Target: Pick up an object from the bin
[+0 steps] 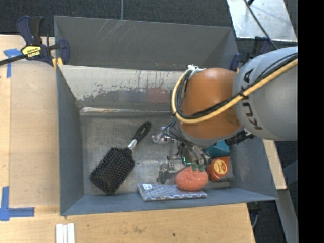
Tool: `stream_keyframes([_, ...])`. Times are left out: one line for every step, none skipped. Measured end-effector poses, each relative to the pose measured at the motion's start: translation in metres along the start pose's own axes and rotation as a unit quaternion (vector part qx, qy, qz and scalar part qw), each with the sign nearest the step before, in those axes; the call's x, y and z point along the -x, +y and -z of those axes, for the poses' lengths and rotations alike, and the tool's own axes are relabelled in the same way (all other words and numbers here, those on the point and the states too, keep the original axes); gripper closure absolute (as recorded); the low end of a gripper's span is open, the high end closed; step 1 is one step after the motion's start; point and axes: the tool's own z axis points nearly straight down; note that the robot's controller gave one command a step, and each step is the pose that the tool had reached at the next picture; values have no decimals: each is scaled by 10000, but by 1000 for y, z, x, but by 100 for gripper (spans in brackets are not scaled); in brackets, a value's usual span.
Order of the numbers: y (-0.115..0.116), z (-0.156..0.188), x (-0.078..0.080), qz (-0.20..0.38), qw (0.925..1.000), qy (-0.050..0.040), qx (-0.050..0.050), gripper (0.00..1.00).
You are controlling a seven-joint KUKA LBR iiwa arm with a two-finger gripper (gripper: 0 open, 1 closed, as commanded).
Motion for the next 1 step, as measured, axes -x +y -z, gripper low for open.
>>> stream_keyframes([0,4,2,-10,10000,-42,4,0])
